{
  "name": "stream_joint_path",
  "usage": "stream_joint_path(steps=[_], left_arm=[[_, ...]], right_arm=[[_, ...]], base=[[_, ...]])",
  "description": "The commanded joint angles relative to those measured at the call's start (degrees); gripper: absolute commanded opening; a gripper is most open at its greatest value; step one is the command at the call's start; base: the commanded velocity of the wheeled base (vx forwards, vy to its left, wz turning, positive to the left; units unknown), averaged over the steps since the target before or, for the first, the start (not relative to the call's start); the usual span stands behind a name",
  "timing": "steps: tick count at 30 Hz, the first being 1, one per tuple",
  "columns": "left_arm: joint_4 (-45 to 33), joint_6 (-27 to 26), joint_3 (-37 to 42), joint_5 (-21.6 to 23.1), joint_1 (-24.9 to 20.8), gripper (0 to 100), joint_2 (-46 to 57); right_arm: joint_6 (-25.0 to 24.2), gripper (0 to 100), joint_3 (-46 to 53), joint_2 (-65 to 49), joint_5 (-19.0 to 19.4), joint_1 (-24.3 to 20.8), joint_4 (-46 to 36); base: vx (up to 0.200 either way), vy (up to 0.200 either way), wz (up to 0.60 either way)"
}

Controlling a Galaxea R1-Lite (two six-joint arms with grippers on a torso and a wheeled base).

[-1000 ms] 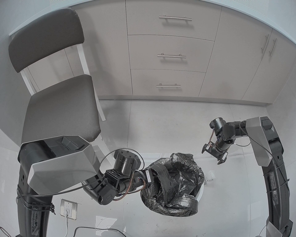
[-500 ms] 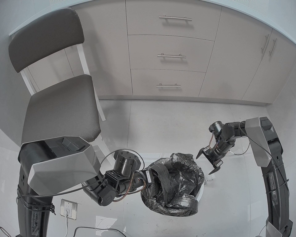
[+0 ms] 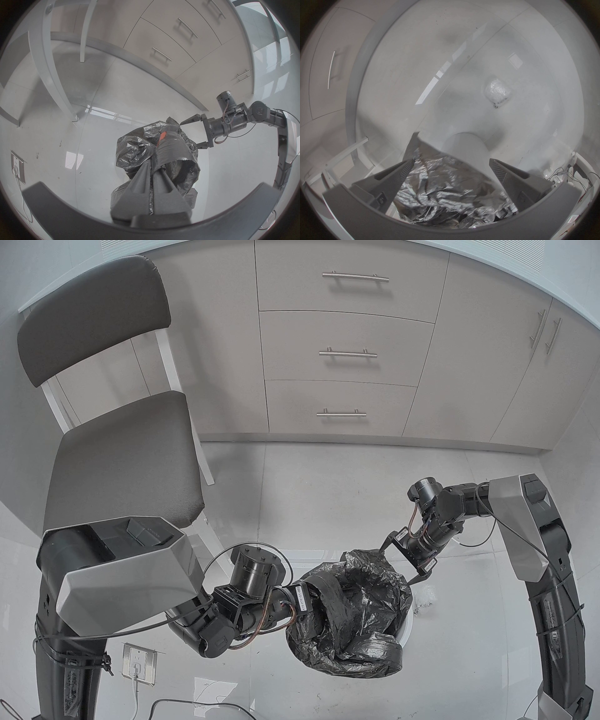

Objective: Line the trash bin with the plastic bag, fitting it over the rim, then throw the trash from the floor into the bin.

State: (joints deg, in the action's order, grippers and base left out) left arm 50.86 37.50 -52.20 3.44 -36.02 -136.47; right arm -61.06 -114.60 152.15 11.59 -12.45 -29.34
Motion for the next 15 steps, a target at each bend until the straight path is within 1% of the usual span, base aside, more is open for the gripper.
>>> stream_joint_path(steps=[1, 5, 15], left_arm=[[0.0, 0.0, -0.1, 0.0, 0.0, 0, -0.1], [0.0, -0.5, -0.1, 0.0, 0.1, 0, -0.2], [0.0, -0.6, 0.0, 0.0, 0.0, 0, -0.2]], right_arm=[[-0.8, 100, 0.0, -2.2, 0.1, 0.1, -0.6], [-2.2, 100, 0.0, -2.6, 0.1, -1.2, -4.0], [-2.0, 100, 0.0, -3.2, -0.1, -4.9, -4.7]], base=[[0.0, 0.0, 0.0], [0.0, 0.0, 0.0], [0.0, 0.0, 0.0]])
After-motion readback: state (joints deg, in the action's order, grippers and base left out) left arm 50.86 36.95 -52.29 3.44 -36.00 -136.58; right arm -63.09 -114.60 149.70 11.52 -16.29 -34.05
